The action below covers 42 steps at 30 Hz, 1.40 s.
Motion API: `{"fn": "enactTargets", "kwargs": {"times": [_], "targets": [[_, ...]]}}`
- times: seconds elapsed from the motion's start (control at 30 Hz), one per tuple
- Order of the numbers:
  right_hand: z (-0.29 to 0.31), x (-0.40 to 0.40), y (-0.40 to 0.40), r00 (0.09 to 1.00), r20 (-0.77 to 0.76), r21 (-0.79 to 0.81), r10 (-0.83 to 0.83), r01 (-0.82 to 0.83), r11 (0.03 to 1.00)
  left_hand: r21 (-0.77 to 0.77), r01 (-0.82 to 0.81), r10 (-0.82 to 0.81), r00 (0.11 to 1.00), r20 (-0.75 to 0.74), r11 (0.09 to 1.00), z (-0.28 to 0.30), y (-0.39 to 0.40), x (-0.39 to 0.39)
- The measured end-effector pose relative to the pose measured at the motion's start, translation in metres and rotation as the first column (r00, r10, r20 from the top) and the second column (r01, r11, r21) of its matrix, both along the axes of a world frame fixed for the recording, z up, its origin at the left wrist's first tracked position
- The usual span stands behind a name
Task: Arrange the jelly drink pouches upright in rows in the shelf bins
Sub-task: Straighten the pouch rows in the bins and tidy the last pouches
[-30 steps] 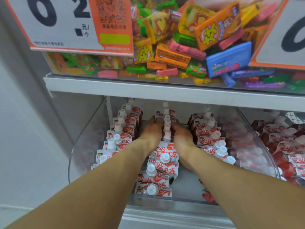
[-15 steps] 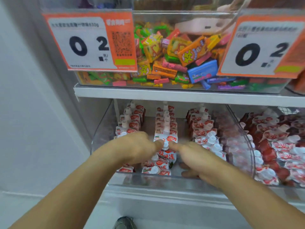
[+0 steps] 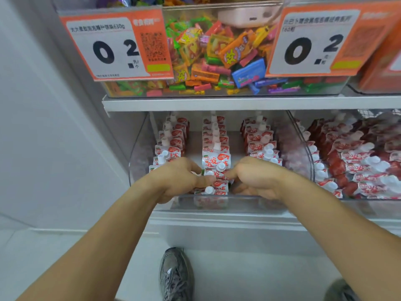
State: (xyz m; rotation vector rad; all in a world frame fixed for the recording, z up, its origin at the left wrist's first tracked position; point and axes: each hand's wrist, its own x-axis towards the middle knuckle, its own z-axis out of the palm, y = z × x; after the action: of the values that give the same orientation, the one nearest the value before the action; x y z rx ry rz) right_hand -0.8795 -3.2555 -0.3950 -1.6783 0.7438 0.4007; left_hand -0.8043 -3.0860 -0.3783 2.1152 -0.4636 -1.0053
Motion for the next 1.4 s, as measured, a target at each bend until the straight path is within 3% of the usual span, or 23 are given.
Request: {"fn": "enactTargets", "kwargs": {"times": [0.1,0.33,0.47,0.57,0.63,0.77,0.83,0.97,1.1,1.23,1.33,1.4], "targets": [[-0.003,0.004,-0.004,0.999,-0.017,0.059,-0.030,0.031,0.998,0.032,0.067,-0.068,0.997,0.038,0.997,-0.004,-0.001,0.002],[0.001,0.003,-0.002,0.998,-0.032,0.088,-0.048,0.051,0.995,-0.007,0.103,-0.103,0.993,-0.059,0.995,0.002,-0.005,0.000],[0.005,0.001,0.001,0.999,-0.030,0.091,-0.023,0.026,0.996,-0.036,-0.025,0.019,0.989,-0.146,0.999,0.006,-0.008,-0.001],[0.005,-0.001,0.000,0.999,-0.042,0.139,-0.022,0.027,0.990,-0.011,-0.147,0.145,0.986,-0.086,0.989,0.001,-0.012,0.003],[0.006,0.000,0.000,0.999,-0.037,0.201,-0.033,0.040,0.979,-0.028,-0.143,0.137,0.978,-0.158,0.989,-0.001,-0.016,0.003],[0.006,0.004,0.001,0.999,-0.039,0.256,-0.021,0.031,0.966,0.015,-0.080,0.081,0.986,-0.145,0.997,-0.003,-0.025,0.000],[0.004,0.006,-0.001,0.999,-0.040,0.203,-0.008,0.016,0.979,0.011,-0.116,0.117,0.979,-0.165,0.993,-0.003,-0.026,0.002],[-0.002,0.008,0.002,0.999,0.040,-0.067,-0.003,0.006,0.998,0.054,-0.227,0.231,0.969,-0.086,0.973,-0.012,-0.031,0.006],[-0.002,0.012,0.013,0.996,0.085,0.063,-0.007,0.001,0.998,0.056,-0.164,0.167,0.985,-0.053,0.985,-0.019,-0.041,0.006],[0.000,0.012,0.011,0.997,0.071,0.109,-0.016,0.008,0.994,0.055,-0.144,0.150,0.983,-0.110,0.988,-0.027,-0.041,0.012],[-0.005,0.016,0.006,0.997,0.074,-0.067,0.027,-0.022,0.997,0.101,-0.196,0.201,0.979,-0.045,0.975,-0.025,-0.043,0.020],[-0.005,0.026,0.002,0.986,0.165,-0.193,-0.015,0.047,0.980,0.024,-0.312,0.312,0.950,-0.002,0.950,-0.022,-0.049,0.030]]}}
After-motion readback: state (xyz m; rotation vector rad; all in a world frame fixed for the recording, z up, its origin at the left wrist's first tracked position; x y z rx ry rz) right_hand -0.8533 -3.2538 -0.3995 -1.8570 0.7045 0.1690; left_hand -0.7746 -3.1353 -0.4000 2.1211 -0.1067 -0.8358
